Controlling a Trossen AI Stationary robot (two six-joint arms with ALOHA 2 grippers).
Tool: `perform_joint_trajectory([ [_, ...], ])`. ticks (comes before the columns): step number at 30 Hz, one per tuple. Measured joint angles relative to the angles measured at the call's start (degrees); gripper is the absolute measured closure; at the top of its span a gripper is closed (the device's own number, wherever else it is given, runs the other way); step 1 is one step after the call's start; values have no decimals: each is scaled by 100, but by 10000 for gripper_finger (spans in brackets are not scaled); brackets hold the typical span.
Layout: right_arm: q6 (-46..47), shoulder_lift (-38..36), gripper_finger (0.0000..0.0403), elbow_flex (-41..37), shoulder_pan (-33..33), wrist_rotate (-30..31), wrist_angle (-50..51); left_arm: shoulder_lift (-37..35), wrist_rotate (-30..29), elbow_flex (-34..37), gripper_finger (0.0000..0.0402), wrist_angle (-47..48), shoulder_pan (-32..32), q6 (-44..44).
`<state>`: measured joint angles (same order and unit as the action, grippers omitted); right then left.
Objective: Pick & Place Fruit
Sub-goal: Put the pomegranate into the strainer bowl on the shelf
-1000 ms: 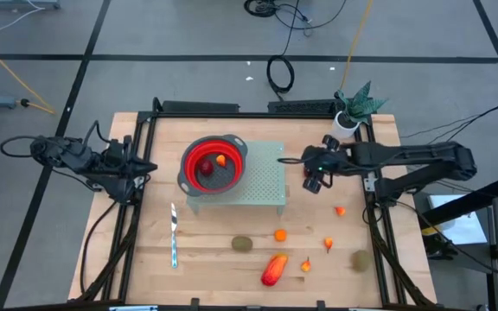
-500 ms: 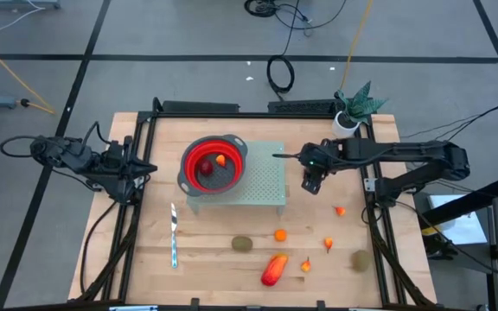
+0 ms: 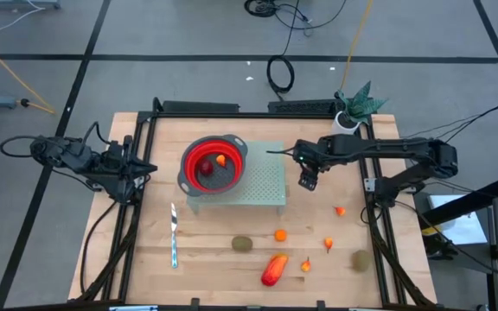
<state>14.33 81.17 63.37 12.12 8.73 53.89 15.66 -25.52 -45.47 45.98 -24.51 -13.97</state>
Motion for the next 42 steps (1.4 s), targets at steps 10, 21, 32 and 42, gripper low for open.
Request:
perform_joint_trajectory([
  [10,-2,361,101,0,279,-29,-89,2,-1,-2,394,0,0,124],
  [21,0,417,101,-48,442,-315,-139,1,-2,-2,383,2,0,9],
  [32,301,419,99,-757,444,-444,-897,2,2,-2,382,2,0,-8],
  [42,409,419,100,-1270,444,-452,-1651,2,4,-2,382,-124,0,-116],
])
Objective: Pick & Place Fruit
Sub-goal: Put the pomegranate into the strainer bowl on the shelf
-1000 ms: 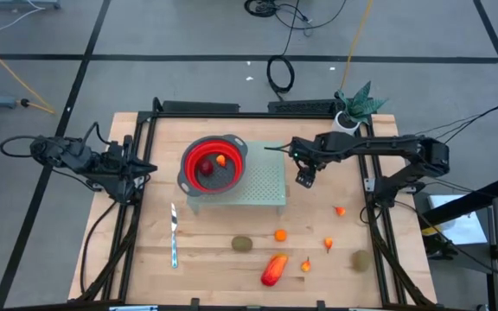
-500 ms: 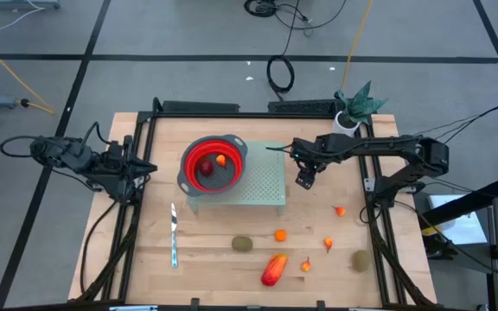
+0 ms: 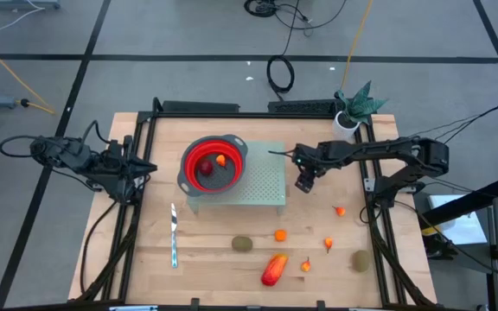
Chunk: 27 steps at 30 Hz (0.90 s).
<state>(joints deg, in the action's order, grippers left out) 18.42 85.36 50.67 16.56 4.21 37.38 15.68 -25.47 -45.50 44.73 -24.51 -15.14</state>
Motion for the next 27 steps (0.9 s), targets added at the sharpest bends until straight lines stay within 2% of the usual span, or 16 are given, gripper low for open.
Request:
perform_joint_trajectory([
  [10,109,0,131,-228,0,13,-298,0,7,0,383,-137,0,50],
  [23,341,1,213,-235,0,16,-296,-1,15,0,382,-139,0,81],
  [27,499,-50,225,-235,0,24,-249,0,15,0,383,-136,-2,208],
])
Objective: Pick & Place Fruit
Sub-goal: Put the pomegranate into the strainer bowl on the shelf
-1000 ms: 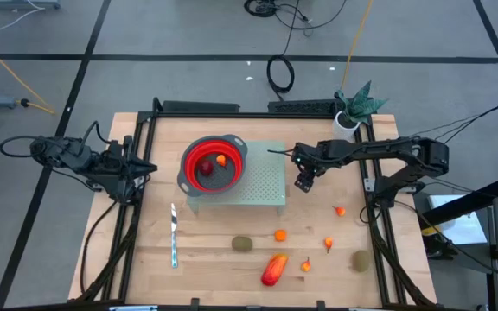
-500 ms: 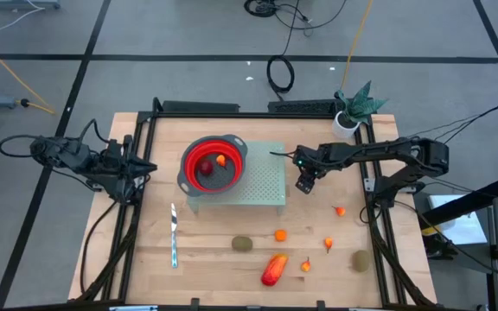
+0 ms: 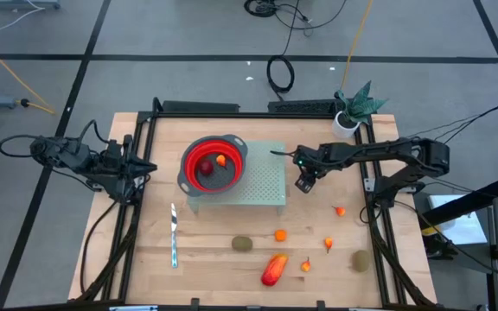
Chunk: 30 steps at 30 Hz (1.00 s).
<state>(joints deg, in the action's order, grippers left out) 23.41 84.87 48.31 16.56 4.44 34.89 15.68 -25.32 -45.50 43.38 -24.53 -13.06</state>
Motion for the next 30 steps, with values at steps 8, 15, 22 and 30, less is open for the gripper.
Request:
perform_joint_trajectory([
  [8,298,-468,226,-2,0,33,137,-2,52,0,383,20,0,87],
  [15,562,-1244,227,-2,-9,27,138,-1,131,0,383,148,0,142],
  [22,655,-2022,228,-2,-11,27,-34,-182,242,437,383,-167,0,181],
  [30,757,-2754,228,-2,-11,38,-251,-977,323,1221,383,-477,1,94],
])
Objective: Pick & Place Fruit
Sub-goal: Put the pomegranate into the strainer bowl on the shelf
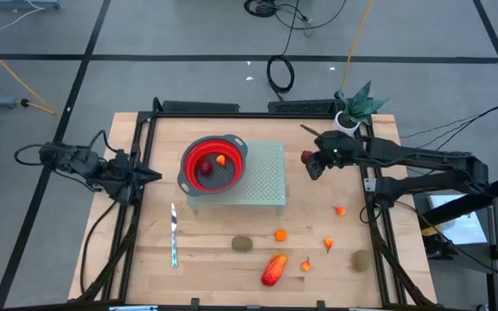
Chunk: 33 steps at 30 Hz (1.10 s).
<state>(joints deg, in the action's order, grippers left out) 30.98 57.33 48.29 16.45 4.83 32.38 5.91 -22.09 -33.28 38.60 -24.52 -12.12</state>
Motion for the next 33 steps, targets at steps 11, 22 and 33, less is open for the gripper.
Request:
perform_joint_trajectory([
  [11,73,-565,228,0,-2,-38,-1519,-553,66,536,383,-288,1,50],
  [22,77,-602,229,2,-9,-60,-3800,-554,61,553,383,-288,1,144],
  [33,306,-578,229,2,-40,-538,-5981,-553,82,553,383,-286,1,149],
])
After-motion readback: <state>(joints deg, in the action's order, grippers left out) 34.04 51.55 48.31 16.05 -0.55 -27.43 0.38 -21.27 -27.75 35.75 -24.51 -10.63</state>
